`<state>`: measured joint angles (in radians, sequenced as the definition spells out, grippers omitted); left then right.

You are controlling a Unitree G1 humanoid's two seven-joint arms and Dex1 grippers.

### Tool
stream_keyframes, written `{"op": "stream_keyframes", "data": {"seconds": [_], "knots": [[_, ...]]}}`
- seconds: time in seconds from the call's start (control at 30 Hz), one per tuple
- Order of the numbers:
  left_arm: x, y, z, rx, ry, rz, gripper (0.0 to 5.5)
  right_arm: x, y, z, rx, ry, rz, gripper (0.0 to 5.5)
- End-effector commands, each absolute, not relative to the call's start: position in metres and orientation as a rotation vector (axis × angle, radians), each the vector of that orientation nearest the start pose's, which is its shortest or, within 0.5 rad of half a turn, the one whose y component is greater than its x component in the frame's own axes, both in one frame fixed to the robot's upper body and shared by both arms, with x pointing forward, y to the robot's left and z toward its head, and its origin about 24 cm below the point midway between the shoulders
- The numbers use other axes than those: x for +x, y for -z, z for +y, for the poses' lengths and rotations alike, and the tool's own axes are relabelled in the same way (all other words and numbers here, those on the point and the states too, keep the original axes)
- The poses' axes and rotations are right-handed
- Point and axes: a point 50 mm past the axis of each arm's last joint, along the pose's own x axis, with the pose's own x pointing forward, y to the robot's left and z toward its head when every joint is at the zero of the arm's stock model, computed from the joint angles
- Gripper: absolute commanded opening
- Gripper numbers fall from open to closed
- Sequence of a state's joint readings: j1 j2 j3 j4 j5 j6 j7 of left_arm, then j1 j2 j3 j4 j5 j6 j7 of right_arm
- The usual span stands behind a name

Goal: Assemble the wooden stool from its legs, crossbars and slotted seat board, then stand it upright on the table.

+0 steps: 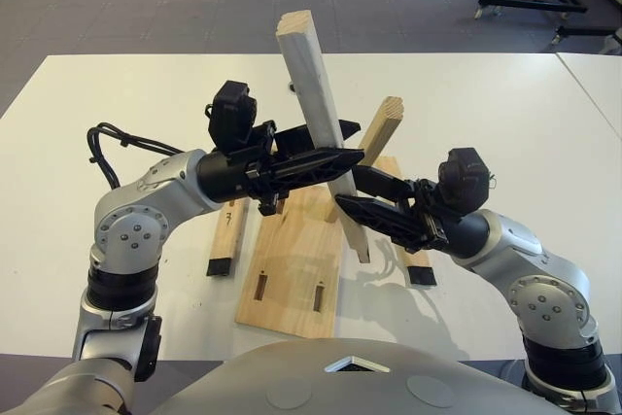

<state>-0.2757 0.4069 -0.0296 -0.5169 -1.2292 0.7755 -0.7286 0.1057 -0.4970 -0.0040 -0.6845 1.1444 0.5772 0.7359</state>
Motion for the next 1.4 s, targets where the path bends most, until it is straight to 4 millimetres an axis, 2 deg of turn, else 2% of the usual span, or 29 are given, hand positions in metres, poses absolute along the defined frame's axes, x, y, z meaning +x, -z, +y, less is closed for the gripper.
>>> {"op": "stream_keyframes", "data": {"seconds": [0.03,0.3,0.33,0.4,0.57,0.7,0.77,0.93,1.03,1.17,1.23,1.4], "knots": [[0.211,-0.180,0.107,-0.500,1.498,0.005,2.02,0.174,-0.156,-0.138,0.523,-1.273,-0.068,2.01],[0.208,-0.181,0.109,-0.498,1.526,0.023,2.02,0.168,-0.154,-0.143,0.497,-1.258,0.001,2.01],[0.208,-0.180,0.110,-0.498,1.525,0.027,2.02,0.169,-0.156,-0.145,0.498,-1.247,-0.013,2.38],[0.208,-0.180,0.110,-0.500,1.521,0.033,2.02,0.171,-0.159,-0.148,0.499,-1.225,-0.033,2.74],[0.208,-0.179,0.110,-0.502,1.515,0.032,2.02,0.169,-0.158,-0.146,0.496,-1.232,-0.011,3.54],[0.209,-0.180,0.111,-0.491,1.499,0.022,2.02,0.170,-0.162,-0.157,0.505,-1.185,-0.047,4.17],[0.210,-0.182,0.119,-0.474,1.478,0.009,2.02,0.174,-0.176,-0.170,0.530,-1.127,-0.139,4.47],[0.209,-0.186,0.155,-0.335,1.384,-0.038,2.02,0.172,-0.222,-0.204,0.625,-1.050,-0.406,5.32],[0.217,-0.182,0.168,-0.179,1.293,-0.072,2.02,0.167,-0.230,-0.207,0.645,-1.050,-0.445,5.36],[0.228,-0.177,0.176,-0.097,1.224,-0.157,2.02,0.173,-0.227,-0.199,0.597,-1.012,-0.411,5.36],[0.228,-0.171,0.180,-0.037,1.243,-0.185,2.02,0.177,-0.224,-0.196,0.592,-0.993,-0.393,5.36],[0.221,-0.164,0.193,-0.101,1.325,-0.105,2.02,0.179,-0.222,-0.194,0.596,-0.998,-0.374,5.36]]}}
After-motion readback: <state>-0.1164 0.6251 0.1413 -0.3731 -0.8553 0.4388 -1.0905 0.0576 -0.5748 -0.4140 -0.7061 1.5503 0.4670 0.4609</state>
